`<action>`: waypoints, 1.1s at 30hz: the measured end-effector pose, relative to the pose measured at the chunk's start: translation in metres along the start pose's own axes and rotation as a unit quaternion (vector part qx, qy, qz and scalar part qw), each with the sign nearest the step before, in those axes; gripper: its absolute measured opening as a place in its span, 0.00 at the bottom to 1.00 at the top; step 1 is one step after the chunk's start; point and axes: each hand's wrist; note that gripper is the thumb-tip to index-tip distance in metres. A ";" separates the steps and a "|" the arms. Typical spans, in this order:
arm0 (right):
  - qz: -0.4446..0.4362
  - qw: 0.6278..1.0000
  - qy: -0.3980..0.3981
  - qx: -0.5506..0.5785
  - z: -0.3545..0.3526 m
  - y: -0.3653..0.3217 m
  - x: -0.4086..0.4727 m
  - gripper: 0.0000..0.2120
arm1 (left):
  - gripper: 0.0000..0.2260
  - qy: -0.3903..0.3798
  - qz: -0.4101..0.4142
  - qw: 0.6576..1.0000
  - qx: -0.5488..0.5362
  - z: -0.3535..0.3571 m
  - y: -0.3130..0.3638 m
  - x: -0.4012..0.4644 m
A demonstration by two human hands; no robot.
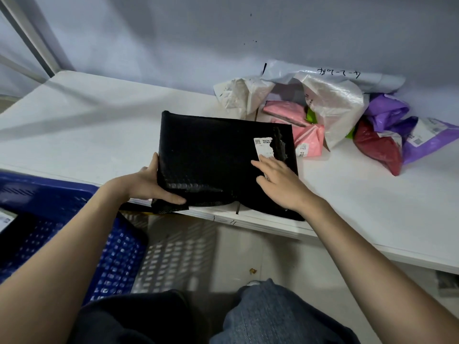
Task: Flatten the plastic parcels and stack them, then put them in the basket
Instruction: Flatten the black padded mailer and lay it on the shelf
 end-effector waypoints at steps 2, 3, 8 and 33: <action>0.005 0.999 0.051 -0.008 0.002 -0.007 0.003 0.21 | 0.65 0.035 -0.004 0.999 -0.029 -0.002 0.004 -0.008; 0.005 0.997 0.077 -0.014 0.002 -0.010 0.005 0.20 | 0.61 0.071 0.012 0.995 -0.066 -0.002 0.009 -0.011; -0.008 0.990 0.124 -0.066 0.002 -0.019 0.018 0.24 | 0.29 0.364 0.150 0.919 0.031 0.020 0.040 0.004; 0.016 0.987 0.041 -0.154 0.056 0.002 0.044 0.29 | 0.28 0.177 0.113 0.911 0.356 0.057 0.008 0.056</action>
Point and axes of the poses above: each hand's wrist, its own x-axis towards the middle knuckle, its own z-axis out of the palm, y = z × x, and after that the axes turned 4 degrees about -y, right-handed
